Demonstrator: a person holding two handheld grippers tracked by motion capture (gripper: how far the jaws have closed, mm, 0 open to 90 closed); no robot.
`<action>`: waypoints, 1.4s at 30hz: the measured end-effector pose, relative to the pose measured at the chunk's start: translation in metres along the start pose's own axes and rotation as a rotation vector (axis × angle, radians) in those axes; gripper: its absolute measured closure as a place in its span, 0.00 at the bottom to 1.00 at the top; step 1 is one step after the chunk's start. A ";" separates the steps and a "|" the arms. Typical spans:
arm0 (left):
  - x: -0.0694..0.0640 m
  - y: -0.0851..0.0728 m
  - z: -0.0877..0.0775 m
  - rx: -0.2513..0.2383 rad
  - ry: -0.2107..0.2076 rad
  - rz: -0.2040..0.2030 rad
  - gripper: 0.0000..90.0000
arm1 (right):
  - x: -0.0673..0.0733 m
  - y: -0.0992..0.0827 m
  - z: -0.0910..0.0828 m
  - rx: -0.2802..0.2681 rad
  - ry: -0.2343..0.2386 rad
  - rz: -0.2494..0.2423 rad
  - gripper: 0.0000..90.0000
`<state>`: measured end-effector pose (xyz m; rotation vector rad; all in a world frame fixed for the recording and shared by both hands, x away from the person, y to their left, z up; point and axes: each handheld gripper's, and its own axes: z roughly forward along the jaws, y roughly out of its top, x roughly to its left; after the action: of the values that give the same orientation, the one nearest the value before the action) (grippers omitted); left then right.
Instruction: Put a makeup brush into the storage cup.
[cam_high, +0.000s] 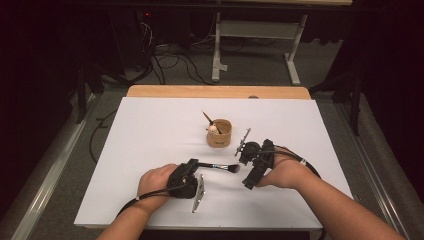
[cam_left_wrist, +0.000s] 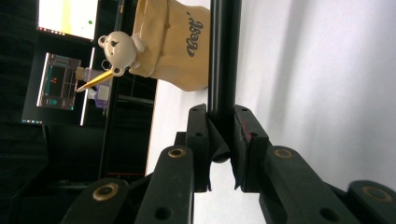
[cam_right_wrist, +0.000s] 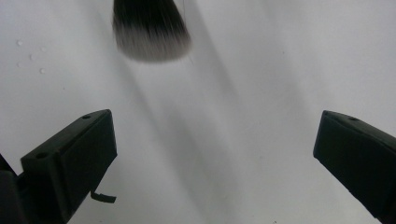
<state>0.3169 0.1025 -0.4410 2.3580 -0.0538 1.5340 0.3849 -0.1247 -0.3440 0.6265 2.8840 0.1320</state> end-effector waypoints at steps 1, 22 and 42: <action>0.000 0.000 0.000 0.001 0.000 -0.002 0.87 | 0.000 -0.002 0.001 0.001 -0.001 0.006 0.01; 0.004 -0.008 0.002 0.025 -0.010 -0.041 0.87 | -0.018 -0.045 0.035 0.031 0.010 0.072 0.01; 0.010 -0.016 0.005 -0.002 -0.092 -0.242 0.87 | -0.022 -0.065 0.032 -0.203 0.006 0.213 0.01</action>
<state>0.3291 0.1173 -0.4374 2.3330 0.2008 1.3113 0.3851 -0.1918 -0.3796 0.8914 2.7533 0.4497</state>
